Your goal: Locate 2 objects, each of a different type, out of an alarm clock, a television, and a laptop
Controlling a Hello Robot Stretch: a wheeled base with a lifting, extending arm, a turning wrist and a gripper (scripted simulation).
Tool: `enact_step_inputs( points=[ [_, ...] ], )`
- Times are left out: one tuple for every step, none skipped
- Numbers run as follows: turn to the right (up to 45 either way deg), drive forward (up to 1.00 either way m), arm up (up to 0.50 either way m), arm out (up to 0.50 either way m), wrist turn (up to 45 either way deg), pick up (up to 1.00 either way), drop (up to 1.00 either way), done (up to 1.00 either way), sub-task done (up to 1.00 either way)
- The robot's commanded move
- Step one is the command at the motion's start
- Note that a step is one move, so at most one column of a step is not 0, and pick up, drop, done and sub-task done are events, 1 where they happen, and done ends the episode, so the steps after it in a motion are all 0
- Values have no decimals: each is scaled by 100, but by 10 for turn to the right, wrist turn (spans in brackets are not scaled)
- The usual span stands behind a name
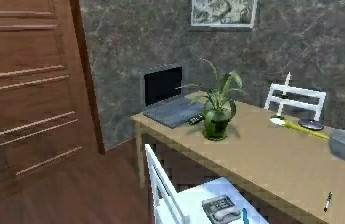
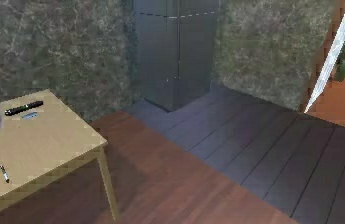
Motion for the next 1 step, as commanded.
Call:
enact_step_inputs(
  points=[
    [0, 0, 0, 0, 0, 0, 0, 100, 0]
  ],
)
